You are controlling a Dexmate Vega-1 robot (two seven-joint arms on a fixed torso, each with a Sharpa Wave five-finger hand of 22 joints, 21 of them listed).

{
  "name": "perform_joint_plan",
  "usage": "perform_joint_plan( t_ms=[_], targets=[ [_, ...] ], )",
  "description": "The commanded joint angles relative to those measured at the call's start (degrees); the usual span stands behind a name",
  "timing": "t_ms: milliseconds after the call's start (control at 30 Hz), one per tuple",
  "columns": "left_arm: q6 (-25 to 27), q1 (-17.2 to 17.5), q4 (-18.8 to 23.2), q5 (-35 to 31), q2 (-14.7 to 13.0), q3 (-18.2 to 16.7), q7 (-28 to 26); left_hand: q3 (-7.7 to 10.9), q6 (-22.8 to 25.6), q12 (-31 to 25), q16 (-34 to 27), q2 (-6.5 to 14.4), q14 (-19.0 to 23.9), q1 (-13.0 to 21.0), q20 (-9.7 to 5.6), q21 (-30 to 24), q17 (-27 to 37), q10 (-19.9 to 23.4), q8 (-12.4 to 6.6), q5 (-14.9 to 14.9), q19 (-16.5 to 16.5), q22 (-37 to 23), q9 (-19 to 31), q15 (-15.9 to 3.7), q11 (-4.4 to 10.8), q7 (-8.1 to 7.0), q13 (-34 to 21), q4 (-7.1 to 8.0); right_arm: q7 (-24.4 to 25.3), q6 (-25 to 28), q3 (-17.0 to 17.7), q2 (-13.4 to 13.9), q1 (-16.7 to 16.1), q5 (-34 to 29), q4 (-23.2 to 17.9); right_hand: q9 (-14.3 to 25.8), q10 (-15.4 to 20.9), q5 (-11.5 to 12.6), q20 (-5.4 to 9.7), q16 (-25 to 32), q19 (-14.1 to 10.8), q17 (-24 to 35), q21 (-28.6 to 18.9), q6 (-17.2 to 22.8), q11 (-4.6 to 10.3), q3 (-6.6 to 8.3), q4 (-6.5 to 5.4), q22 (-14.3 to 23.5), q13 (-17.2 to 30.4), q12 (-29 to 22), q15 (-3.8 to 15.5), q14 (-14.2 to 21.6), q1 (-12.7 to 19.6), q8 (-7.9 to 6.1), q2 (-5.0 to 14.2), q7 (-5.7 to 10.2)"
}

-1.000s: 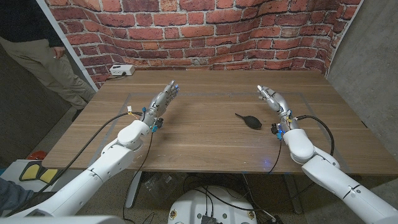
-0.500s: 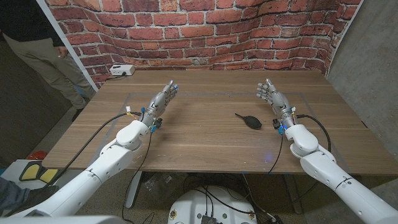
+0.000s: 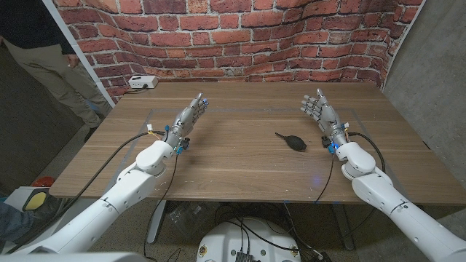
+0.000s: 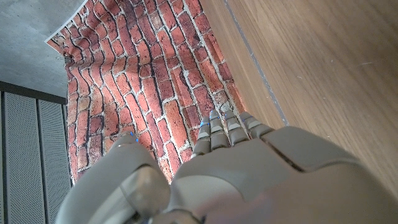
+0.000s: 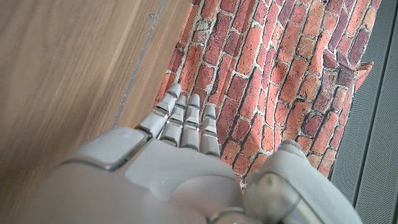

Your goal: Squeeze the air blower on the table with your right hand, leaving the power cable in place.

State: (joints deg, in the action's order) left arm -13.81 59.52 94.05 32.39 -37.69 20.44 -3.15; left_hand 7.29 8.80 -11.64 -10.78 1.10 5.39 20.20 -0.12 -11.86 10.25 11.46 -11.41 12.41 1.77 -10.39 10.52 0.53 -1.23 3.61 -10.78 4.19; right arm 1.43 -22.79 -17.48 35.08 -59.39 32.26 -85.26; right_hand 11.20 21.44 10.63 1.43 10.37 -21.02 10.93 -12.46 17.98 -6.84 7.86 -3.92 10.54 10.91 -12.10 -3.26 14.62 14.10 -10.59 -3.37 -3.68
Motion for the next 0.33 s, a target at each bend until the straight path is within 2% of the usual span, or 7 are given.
perform_joint_plan(
  t_ms=[33, 333],
  targets=[
    [0.9, 1.1, 1.7, -0.2, -0.5, -0.4, -1.4, -0.21, -0.1, 0.1, 0.2, -0.2, -0.1, 0.4, -0.38, -0.2, 0.2, -0.3, 0.18, -0.3, 0.0, -0.2, 0.2, 0.19, -0.04, 0.17, -0.3, -0.02, -2.3, 0.4, -0.4, 0.3, 0.9, 2.1, 1.7, -0.1, -0.3, 0.4, 0.3, 0.0, 0.2, -0.1, 0.3, -0.1, -0.15, -0.1, -0.08, 0.1, 0.1, 0.2, -0.25, -0.2, -0.4, -0.01, 0.02, -0.2],
    [0.3, 1.0, 1.4, -0.5, -0.2, -0.3, -1.4, -0.28, -0.1, 0.1, 0.2, -0.2, -0.1, 0.4, -0.32, -0.2, 0.2, -0.3, 0.18, -0.3, 0.0, -0.2, 0.2, 0.18, -0.01, 0.11, -0.3, -0.03, -1.2, 1.2, -0.7, 0.5, 0.6, 1.5, 1.6, -0.1, -0.1, 0.5, 0.31, 0.1, 0.1, -0.1, 0.3, 0.1, -0.22, -0.15, -0.06, 0.1, 0.1, 0.0, -0.34, -0.1, -0.5, -0.16, 0.09, -0.42]
  ],
)
